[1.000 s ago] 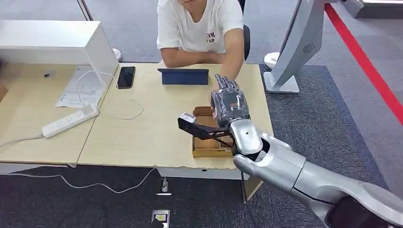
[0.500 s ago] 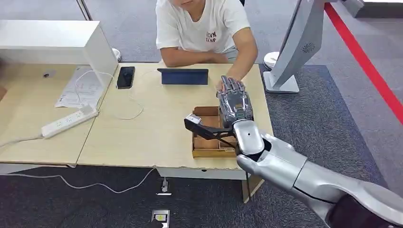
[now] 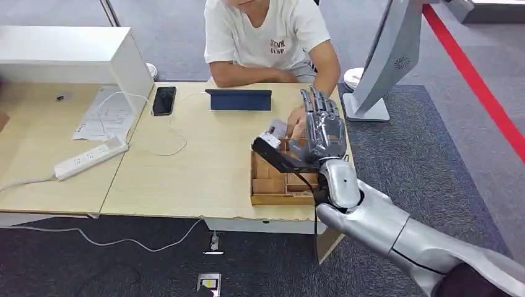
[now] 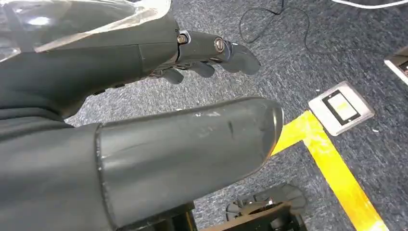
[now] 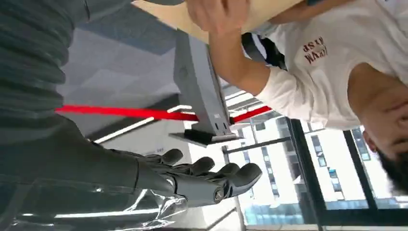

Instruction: Pass the card to the sensor for recognition and then transmit it.

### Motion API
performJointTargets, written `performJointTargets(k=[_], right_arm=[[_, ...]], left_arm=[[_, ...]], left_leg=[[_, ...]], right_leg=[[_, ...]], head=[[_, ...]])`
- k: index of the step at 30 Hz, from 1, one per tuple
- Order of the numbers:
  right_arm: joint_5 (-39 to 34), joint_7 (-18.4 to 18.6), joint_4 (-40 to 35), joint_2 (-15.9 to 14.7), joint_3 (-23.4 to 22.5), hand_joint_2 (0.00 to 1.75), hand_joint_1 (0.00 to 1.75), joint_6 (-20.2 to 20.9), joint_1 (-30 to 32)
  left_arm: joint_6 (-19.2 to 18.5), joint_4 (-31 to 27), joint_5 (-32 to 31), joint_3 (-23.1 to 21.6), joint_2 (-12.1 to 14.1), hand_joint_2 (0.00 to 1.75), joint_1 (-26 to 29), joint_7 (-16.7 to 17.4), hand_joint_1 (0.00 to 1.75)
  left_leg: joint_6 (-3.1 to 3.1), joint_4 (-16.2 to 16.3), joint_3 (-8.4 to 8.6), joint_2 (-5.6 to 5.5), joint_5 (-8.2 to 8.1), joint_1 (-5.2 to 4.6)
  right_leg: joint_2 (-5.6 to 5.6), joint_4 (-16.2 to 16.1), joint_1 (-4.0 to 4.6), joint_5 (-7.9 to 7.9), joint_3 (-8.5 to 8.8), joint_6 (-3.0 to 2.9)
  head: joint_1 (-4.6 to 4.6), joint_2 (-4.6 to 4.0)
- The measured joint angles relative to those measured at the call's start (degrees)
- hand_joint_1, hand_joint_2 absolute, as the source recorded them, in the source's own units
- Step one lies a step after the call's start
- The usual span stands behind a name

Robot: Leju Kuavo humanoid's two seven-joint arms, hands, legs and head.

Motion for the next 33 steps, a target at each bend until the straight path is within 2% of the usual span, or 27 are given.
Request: performJointTargets(k=[3,5,10,14,19,24,28,33], right_arm=[[-2.6,-1.8,-3.3,-1.5,-1.8,1.75,0.00,-5.9,2.5],[-4.8,-6.2,-6.9,-2.6,-4.0,1.75,0.00,-6.3,6.3],[-9.3,-14.0,-14.9,-4.7,-9.0,1.75,0.00,-6.4,14.4],[-10.7,-16.1,-20.1,-6.9,-11.0,1.75,0.00,-6.4,20.8],[-8.4,-16.1,-24.3,-9.1,-13.4,1.75,0.00,-6.3,27.3],[-2.8,-13.6,-26.3,-10.5,-15.0,1.75,0.00,-5.2,30.6],[3.2,-10.6,-27.5,-11.2,-15.8,1.75,0.00,-2.5,32.0],[13.0,-6.1,-28.2,-12.1,-15.9,1.75,0.00,3.6,32.1]], left_arm=[[0.2,0.1,0.4,0.0,0.0,0.00,0.1,-0.6,0.00],[0.8,0.2,1.1,0.0,-0.1,0.00,0.4,-1.2,0.00],[1.1,0.8,1.0,0.0,-0.2,0.00,1.0,-3.1,0.00],[1.1,1.0,0.1,0.1,-0.3,0.00,1.3,-2.8,0.00],[1.1,1.0,-0.2,0.1,-0.3,0.00,1.3,-1.6,0.00],[1.1,1.0,0.0,0.1,-0.3,0.00,1.3,-1.4,0.00],[1.1,1.1,-0.5,0.1,-0.3,0.00,1.2,-2.7,0.00],[1.1,1.2,-1.9,0.1,-0.6,0.00,1.1,-2.2,0.00]], left_leg=[[0.00,0.0,0.01,0.00,0.00,0.00],[0.01,0.0,0.03,-0.01,-0.02,0.02],[0.01,0.0,0.03,0.00,-0.02,0.02],[0.01,0.0,0.00,-0.01,-0.02,0.01],[0.02,0.0,0.00,0.00,-0.02,0.01],[0.01,0.0,0.01,0.00,-0.02,0.01],[0.01,0.0,0.01,0.00,-0.02,0.01],[0.01,0.0,0.00,0.00,-0.02,0.01]], right_leg=[[0.00,0.0,0.00,-0.01,0.01,0.00],[0.00,0.0,0.02,-0.01,0.06,0.00],[0.00,0.0,0.02,-0.01,0.03,0.00],[-0.01,0.0,0.02,-0.02,0.06,0.01],[-0.01,-0.1,0.01,-0.02,0.05,0.01],[0.00,0.0,0.01,-0.01,0.05,0.01],[0.00,0.0,0.01,-0.01,0.05,0.01],[0.00,0.0,0.01,-0.01,0.06,0.01]], head=[[0.00,0.00],[0.04,0.00],[0.00,0.00],[0.04,0.00],[0.02,0.00],[0.00,0.00],[0.02,0.00],[0.04,0.00]])
